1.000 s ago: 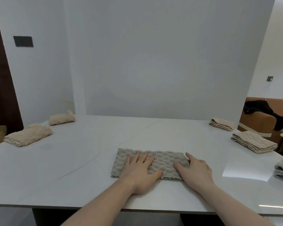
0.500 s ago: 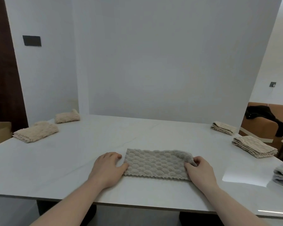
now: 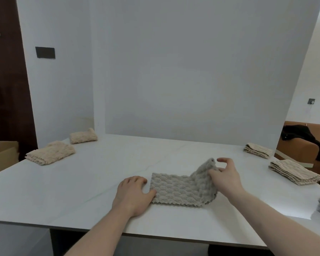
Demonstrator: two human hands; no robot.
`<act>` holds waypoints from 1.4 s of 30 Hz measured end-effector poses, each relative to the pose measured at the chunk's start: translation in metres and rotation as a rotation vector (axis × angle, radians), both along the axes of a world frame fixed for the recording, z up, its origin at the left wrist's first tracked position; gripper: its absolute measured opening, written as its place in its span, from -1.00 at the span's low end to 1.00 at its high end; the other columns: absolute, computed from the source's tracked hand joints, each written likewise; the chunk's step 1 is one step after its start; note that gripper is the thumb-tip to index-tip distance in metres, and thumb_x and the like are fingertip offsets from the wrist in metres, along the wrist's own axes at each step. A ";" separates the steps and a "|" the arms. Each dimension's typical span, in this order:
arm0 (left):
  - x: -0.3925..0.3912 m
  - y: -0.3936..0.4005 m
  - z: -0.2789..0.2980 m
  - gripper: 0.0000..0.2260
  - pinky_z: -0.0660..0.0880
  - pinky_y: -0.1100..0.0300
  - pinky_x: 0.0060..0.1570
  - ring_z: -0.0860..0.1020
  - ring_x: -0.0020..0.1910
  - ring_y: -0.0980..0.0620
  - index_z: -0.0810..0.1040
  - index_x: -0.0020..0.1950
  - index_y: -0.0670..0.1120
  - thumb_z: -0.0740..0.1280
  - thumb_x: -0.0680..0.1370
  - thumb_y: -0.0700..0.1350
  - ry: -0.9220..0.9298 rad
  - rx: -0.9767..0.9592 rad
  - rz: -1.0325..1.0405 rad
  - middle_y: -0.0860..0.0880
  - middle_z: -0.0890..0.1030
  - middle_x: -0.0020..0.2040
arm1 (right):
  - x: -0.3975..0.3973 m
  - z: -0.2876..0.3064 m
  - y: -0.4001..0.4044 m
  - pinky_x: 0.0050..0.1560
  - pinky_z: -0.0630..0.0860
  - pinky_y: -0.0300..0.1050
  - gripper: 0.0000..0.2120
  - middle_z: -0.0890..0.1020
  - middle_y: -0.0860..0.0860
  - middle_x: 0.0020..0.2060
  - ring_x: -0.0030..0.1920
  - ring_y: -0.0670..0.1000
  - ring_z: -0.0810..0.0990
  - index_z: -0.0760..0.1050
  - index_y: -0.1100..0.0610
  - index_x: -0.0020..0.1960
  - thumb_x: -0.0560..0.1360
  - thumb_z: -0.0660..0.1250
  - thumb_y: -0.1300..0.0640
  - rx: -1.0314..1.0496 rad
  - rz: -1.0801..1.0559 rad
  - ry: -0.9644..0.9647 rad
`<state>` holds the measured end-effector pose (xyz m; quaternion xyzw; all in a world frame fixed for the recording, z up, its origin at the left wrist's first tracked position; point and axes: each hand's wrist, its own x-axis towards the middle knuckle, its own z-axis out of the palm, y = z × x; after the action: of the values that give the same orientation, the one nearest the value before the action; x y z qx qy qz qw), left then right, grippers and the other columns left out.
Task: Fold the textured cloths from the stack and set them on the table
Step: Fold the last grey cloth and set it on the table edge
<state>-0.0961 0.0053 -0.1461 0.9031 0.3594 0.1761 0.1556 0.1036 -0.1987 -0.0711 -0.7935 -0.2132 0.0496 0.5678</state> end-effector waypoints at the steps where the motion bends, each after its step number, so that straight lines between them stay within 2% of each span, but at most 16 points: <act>1: -0.001 0.000 0.000 -0.43 0.18 0.08 0.52 0.30 0.48 0.05 0.41 0.47 0.12 0.14 0.54 0.36 -0.002 0.001 0.000 0.13 0.42 0.47 | -0.004 0.006 0.007 -0.11 0.63 0.01 -0.56 0.67 -0.01 -0.04 -0.07 0.02 0.66 0.32 -0.05 0.31 0.49 0.32 0.21 -0.001 0.022 0.003; 4: -0.001 0.000 -0.001 -0.43 0.19 0.08 0.52 0.30 0.48 0.05 0.42 0.46 0.12 0.13 0.53 0.36 -0.013 0.004 -0.005 0.14 0.43 0.46 | -0.016 0.019 0.028 -0.15 0.62 -0.02 -0.51 0.72 0.00 -0.05 -0.06 0.07 0.69 0.32 -0.06 0.36 0.48 0.30 0.23 0.023 0.094 0.010; 7: -0.001 0.002 -0.003 -0.41 0.18 0.06 0.52 0.30 0.48 0.05 0.43 0.46 0.13 0.11 0.52 0.38 -0.019 0.005 -0.012 0.15 0.43 0.46 | -0.030 0.023 0.046 0.10 0.65 0.08 -0.50 0.71 0.01 -0.02 -0.05 0.08 0.71 0.33 -0.03 0.38 0.48 0.31 0.22 0.034 0.160 0.014; 10: -0.001 0.003 -0.004 -0.41 0.17 0.05 0.53 0.29 0.49 0.05 0.44 0.45 0.13 0.11 0.52 0.39 -0.026 -0.003 -0.017 0.16 0.43 0.46 | -0.044 0.017 0.062 0.18 0.62 0.12 -0.52 0.71 -0.01 0.01 -0.03 0.06 0.71 0.33 -0.02 0.38 0.50 0.35 0.15 0.021 0.219 0.007; 13: -0.001 0.003 -0.004 -0.41 0.18 0.06 0.53 0.30 0.48 0.06 0.45 0.44 0.14 0.12 0.51 0.38 -0.035 0.005 -0.016 0.16 0.44 0.45 | -0.058 0.009 0.072 0.03 0.60 -0.06 -0.59 0.69 -0.03 0.07 -0.04 -0.05 0.68 0.35 -0.04 0.35 0.55 0.38 0.09 -0.009 0.272 -0.014; 16: -0.001 0.003 -0.003 -0.44 0.19 0.08 0.52 0.31 0.47 0.06 0.47 0.43 0.14 0.14 0.51 0.36 -0.048 0.003 -0.015 0.16 0.45 0.44 | -0.066 -0.002 0.080 -0.23 0.53 -0.30 -0.64 0.67 -0.05 0.08 -0.09 -0.16 0.65 0.39 -0.03 0.32 0.56 0.38 0.10 -0.049 0.312 -0.030; 19: 0.000 0.003 -0.004 -0.44 0.20 0.09 0.51 0.32 0.47 0.07 0.48 0.41 0.14 0.14 0.51 0.36 -0.056 0.009 -0.016 0.16 0.46 0.44 | -0.069 -0.011 0.084 -0.37 0.47 -0.42 -0.62 0.68 -0.02 0.12 -0.07 -0.15 0.65 0.42 0.00 0.34 0.55 0.34 0.17 -0.089 0.330 -0.065; 23: 0.001 0.004 -0.006 -0.45 0.19 0.11 0.51 0.31 0.48 0.08 0.48 0.41 0.14 0.15 0.51 0.36 -0.066 0.010 -0.012 0.17 0.46 0.44 | -0.069 -0.016 0.083 -0.27 0.54 -0.32 -0.62 0.65 -0.02 0.16 0.00 -0.11 0.65 0.44 -0.01 0.33 0.53 0.33 0.19 -0.112 0.355 -0.072; 26: 0.000 0.004 -0.005 -0.45 0.19 0.11 0.51 0.30 0.49 0.08 0.48 0.42 0.14 0.13 0.53 0.37 -0.075 0.001 -0.015 0.18 0.45 0.45 | -0.069 -0.018 0.080 -0.04 0.66 -0.16 -0.63 0.63 -0.11 0.18 0.02 -0.14 0.67 0.49 -0.07 0.28 0.50 0.40 0.14 -0.094 0.387 -0.098; 29: -0.001 0.004 -0.006 -0.48 0.17 0.11 0.53 0.27 0.50 0.09 0.47 0.44 0.13 0.12 0.56 0.32 -0.079 -0.023 -0.018 0.18 0.43 0.47 | -0.064 -0.013 0.065 -0.03 0.62 -0.20 -0.74 0.61 -0.27 0.12 -0.05 -0.23 0.64 0.52 -0.11 0.21 0.54 0.38 0.07 -0.043 0.309 -0.293; 32: 0.000 0.003 -0.003 -0.56 0.18 0.10 0.52 0.29 0.49 0.08 0.49 0.42 0.13 0.11 0.60 0.21 -0.071 -0.034 -0.029 0.18 0.45 0.45 | -0.049 -0.029 0.045 0.08 0.61 -0.05 -0.76 0.58 -0.24 0.11 0.00 -0.16 0.60 0.49 -0.12 0.23 0.58 0.33 0.04 -0.087 0.186 -0.382; 35: -0.003 0.001 0.002 -0.64 0.25 0.11 0.46 0.36 0.42 0.08 0.56 0.32 0.13 0.11 0.61 0.09 -0.099 -0.049 -0.033 0.19 0.52 0.37 | -0.042 -0.063 0.031 0.21 0.52 -0.05 -0.72 0.56 -0.13 0.20 0.13 -0.08 0.56 0.46 -0.07 0.32 0.63 0.27 -0.06 -0.220 0.118 -0.388; 37: -0.005 0.000 0.002 -0.65 0.37 0.09 0.36 0.45 0.33 0.10 0.62 0.18 0.16 0.10 0.56 0.15 -0.150 -0.094 -0.017 0.21 0.59 0.25 | -0.040 -0.074 0.028 0.22 0.52 0.00 -0.69 0.58 -0.09 0.19 0.12 -0.04 0.57 0.48 -0.04 0.31 0.63 0.25 -0.13 -0.225 0.080 -0.367; 39: -0.007 -0.001 0.004 -0.57 0.46 0.05 0.27 0.52 0.22 0.11 0.65 0.07 0.16 0.08 0.52 0.31 -0.186 -0.148 0.003 0.21 0.64 0.15 | -0.037 -0.075 0.029 0.20 0.54 0.04 -0.69 0.61 -0.09 0.15 0.08 -0.02 0.59 0.50 -0.02 0.27 0.62 0.24 -0.14 -0.233 0.069 -0.369; 42: -0.007 -0.004 0.006 -0.45 0.48 0.04 0.25 0.53 0.18 0.13 0.67 0.00 0.16 0.09 0.46 0.50 -0.202 -0.152 -0.002 0.21 0.65 0.12 | -0.039 -0.073 0.030 0.16 0.53 0.04 -0.73 0.66 -0.11 0.05 0.06 0.01 0.61 0.52 -0.05 0.21 0.60 0.25 -0.15 -0.286 0.066 -0.376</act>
<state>-0.1027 0.0009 -0.1403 0.8667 0.3534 0.2384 0.2592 0.0642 -0.1684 -0.1437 -0.8538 -0.3319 -0.0509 0.3978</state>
